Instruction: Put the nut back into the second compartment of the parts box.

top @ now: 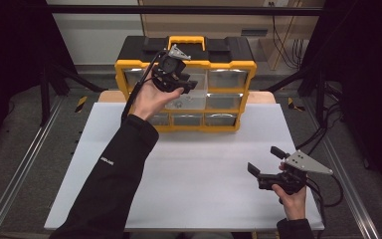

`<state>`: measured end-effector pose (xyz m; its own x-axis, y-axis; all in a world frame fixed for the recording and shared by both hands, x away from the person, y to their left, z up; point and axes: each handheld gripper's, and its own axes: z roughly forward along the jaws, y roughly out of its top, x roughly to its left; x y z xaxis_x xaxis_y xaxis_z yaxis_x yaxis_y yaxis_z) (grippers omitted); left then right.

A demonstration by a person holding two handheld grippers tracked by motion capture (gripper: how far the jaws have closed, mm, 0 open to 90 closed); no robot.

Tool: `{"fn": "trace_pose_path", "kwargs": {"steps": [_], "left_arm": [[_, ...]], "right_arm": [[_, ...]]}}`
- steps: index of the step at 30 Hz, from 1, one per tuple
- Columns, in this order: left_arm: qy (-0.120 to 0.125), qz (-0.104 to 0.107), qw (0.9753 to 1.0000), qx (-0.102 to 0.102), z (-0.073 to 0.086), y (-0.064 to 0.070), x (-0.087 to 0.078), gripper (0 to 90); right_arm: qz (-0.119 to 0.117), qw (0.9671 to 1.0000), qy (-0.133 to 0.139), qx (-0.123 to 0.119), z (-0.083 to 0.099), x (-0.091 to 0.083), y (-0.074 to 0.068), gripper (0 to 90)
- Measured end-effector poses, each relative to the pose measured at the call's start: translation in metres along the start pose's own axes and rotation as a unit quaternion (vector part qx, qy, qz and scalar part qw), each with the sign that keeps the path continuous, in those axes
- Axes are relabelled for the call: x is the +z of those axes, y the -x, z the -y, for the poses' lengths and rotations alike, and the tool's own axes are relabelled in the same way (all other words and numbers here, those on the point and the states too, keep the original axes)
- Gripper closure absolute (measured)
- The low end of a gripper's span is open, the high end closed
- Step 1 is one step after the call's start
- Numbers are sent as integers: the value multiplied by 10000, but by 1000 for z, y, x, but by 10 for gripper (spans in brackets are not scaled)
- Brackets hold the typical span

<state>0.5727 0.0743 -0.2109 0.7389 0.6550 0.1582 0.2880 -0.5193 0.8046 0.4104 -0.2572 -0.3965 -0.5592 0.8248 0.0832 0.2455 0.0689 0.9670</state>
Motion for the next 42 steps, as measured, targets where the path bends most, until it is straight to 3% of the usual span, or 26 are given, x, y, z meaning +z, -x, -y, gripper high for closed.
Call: {"fn": "trace_pose_path", "kwargs": {"steps": [4,6,13,17,31,38,42], "left_arm": [[223,-10,9998,11,2,3,-10,568],[443,24,9990,56,4,6,-22,467],[751,131,9971,46,17,15,-45,218],[822,166,9965,65,26,19,-53,141],[1142,236,9932,48,72,30,-79,89],[1207,192,9925,82,93,36,-81,89],[1218,268,9922,41,99,38,-77,93]], "right_arm": [[2,10000,16,-17,0,0,0,5],[-10,10000,31,3,0,0,0,6],[-11,10000,28,10,0,-1,0,5],[17,10000,33,-10,0,-1,1,6],[20,10000,8,-1,0,0,0,5],[40,10000,-2,-12,0,0,0,5],[36,10000,-15,-10,1,1,0,5]]}}
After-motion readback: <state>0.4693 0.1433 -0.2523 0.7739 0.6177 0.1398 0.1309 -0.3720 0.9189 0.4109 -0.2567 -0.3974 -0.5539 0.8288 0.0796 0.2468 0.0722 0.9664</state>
